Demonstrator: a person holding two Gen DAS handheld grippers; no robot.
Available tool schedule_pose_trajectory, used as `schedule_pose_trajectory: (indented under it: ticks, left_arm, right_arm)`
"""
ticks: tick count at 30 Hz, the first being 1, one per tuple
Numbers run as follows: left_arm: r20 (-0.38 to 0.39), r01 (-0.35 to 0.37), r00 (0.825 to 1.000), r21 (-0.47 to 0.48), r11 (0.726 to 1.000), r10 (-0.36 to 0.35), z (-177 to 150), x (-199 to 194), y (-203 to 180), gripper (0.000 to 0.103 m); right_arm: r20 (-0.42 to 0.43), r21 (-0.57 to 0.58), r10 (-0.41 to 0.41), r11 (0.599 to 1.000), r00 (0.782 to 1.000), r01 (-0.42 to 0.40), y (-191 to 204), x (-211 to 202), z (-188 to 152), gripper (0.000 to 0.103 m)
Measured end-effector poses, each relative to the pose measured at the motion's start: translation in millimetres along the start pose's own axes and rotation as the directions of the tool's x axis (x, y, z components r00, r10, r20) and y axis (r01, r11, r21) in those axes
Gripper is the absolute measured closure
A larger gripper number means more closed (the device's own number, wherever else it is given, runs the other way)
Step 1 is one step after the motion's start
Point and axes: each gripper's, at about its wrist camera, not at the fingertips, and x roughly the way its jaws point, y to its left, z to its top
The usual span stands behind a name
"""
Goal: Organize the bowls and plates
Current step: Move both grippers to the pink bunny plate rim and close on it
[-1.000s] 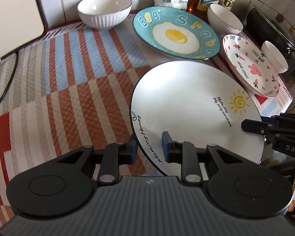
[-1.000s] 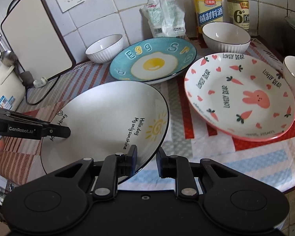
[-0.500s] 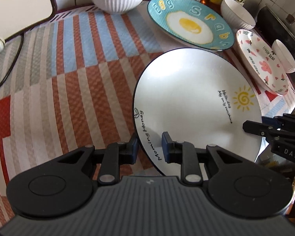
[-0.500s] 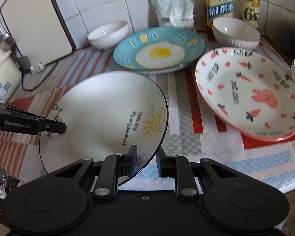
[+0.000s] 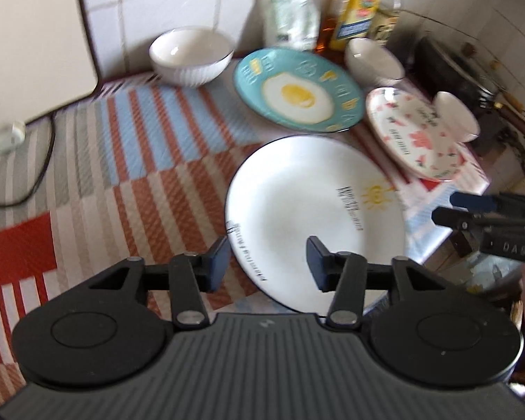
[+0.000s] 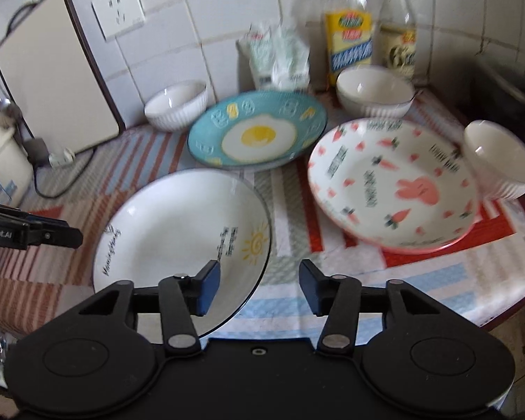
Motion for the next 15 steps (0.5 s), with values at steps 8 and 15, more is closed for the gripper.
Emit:
schedule_pose_trajectory:
  ticks: [8,15]
  left_arm:
    - [0.047,0.038,0.998,0.143,0.989,-0.045,19,-39,-63,0.043]
    - [0.087,0.04,0.994,0.213,0.976,-0.06,37,-55,-126,0.039]
  right_arm:
    - [0.057,-0.07,0.02,0.997,0.998,-0.016,-8,-56,16,0.033]
    - [0.112,-0.127,0.012,0.992,0.994,0.002,-30,-100,23,0.024]
